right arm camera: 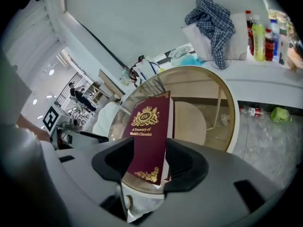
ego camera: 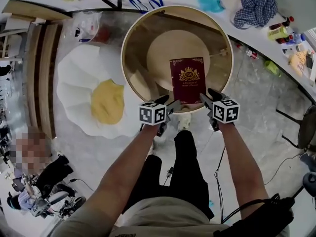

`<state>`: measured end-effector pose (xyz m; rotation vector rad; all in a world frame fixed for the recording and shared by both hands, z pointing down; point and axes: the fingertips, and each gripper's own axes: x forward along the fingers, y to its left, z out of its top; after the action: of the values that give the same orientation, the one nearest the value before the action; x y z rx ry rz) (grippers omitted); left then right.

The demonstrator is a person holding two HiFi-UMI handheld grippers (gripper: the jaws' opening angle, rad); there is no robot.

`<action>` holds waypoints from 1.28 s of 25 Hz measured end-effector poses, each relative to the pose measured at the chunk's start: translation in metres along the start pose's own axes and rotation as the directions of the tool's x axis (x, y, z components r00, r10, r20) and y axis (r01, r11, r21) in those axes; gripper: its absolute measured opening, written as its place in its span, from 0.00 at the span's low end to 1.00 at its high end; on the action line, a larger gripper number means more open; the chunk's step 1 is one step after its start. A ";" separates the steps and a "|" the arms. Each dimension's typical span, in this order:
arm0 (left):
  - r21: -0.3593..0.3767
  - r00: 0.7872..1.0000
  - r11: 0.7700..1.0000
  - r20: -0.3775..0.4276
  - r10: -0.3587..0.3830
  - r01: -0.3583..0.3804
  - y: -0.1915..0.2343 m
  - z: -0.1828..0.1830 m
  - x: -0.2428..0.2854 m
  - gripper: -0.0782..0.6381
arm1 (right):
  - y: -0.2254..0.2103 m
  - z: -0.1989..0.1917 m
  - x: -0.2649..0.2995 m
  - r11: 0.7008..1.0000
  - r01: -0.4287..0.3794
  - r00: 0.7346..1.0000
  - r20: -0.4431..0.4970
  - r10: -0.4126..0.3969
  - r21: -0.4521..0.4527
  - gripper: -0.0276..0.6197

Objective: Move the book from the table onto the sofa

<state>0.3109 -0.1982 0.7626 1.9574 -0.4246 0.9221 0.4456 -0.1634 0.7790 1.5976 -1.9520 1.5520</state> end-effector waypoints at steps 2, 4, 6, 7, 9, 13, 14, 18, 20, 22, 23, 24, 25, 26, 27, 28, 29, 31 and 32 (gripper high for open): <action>-0.028 1.000 1.000 0.005 0.007 -0.007 0.016 0.000 0.014 0.46 | -0.010 -0.002 0.015 0.999 -0.020 1.000 0.001 0.020 0.035 0.36; -0.040 1.000 0.999 0.007 -0.003 0.003 0.028 0.000 0.026 0.46 | -0.014 -0.002 0.027 0.997 -0.047 0.999 0.016 0.046 0.065 0.36; -0.048 1.000 0.999 0.007 -0.018 0.018 0.036 -0.003 0.038 0.47 | -0.020 -0.005 0.036 0.995 -0.056 0.998 0.027 0.054 0.081 0.36; -0.060 0.999 0.998 0.011 -0.032 0.032 0.039 -0.004 0.044 0.47 | -0.022 -0.007 0.040 0.994 -0.061 0.998 0.033 0.058 0.090 0.36; -0.101 0.996 0.992 0.027 -0.079 0.082 0.039 -0.007 0.054 0.47 | -0.022 -0.011 0.043 0.990 -0.076 0.996 0.050 0.070 0.116 0.36; -0.112 0.993 0.987 0.041 -0.115 0.119 0.034 -0.006 0.060 0.46 | -0.020 -0.012 0.041 0.985 -0.072 0.995 0.086 0.059 0.159 0.31; -0.112 0.992 0.986 0.045 -0.115 0.120 0.034 -0.005 0.058 0.46 | -0.019 -0.011 0.039 0.985 -0.063 0.994 0.093 0.049 0.162 0.30; -0.100 0.989 0.986 0.077 -0.123 0.131 0.029 0.000 0.039 0.45 | -0.004 -0.007 0.030 0.983 -0.054 0.992 0.118 0.034 0.174 0.29; -0.082 0.988 0.988 0.091 -0.123 0.130 0.032 0.002 0.023 0.45 | 0.013 -0.005 0.029 0.985 -0.057 0.992 0.124 0.037 0.161 0.29; -0.068 0.987 0.989 0.107 -0.122 0.130 0.037 0.001 0.001 0.45 | 0.035 -0.005 0.029 0.987 -0.058 0.991 0.128 0.039 0.152 0.29; -0.065 0.986 0.989 0.117 -0.122 0.130 0.039 0.000 -0.010 0.45 | 0.047 -0.006 0.029 0.987 -0.060 0.991 0.131 0.041 0.149 0.29; -0.065 0.984 0.989 0.129 -0.120 0.129 0.043 -0.001 -0.023 0.45 | 0.060 -0.007 0.030 0.987 -0.066 0.990 0.134 0.046 0.146 0.29; -0.067 0.983 0.990 0.143 -0.117 0.127 0.048 -0.004 -0.036 0.45 | 0.073 -0.008 0.033 0.987 -0.074 0.989 0.135 0.055 0.140 0.29; -0.070 0.981 0.990 0.157 -0.110 0.122 0.054 -0.007 -0.049 0.45 | 0.087 -0.010 0.037 0.988 -0.084 0.989 0.135 0.066 0.131 0.29; -0.073 0.980 0.991 0.171 -0.101 0.114 0.061 -0.012 -0.063 0.45 | 0.102 -0.014 0.041 0.989 -0.093 0.988 0.133 0.077 0.119 0.29; -0.079 0.979 0.991 0.185 -0.090 0.107 0.068 -0.017 -0.078 0.45 | 0.118 -0.017 0.045 0.989 -0.102 0.988 0.130 0.088 0.108 0.29; -0.088 0.977 0.991 0.200 -0.080 0.100 0.075 -0.024 -0.093 0.45 | 0.134 -0.021 0.049 0.989 -0.112 0.987 0.126 0.100 0.098 0.29; -0.111 0.972 0.990 0.226 -0.058 0.085 0.089 -0.037 -0.123 0.45 | 0.167 -0.030 0.057 0.988 -0.133 0.986 0.111 0.124 0.075 0.28; -0.121 0.970 0.990 0.238 -0.046 0.077 0.097 -0.045 -0.138 0.45 | 0.183 -0.035 0.062 0.988 -0.144 0.985 0.101 0.138 0.062 0.28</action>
<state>0.1407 -0.2213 0.7307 1.9547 -0.5417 0.6097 0.2584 -0.1966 0.7288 1.6216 -2.1270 1.6398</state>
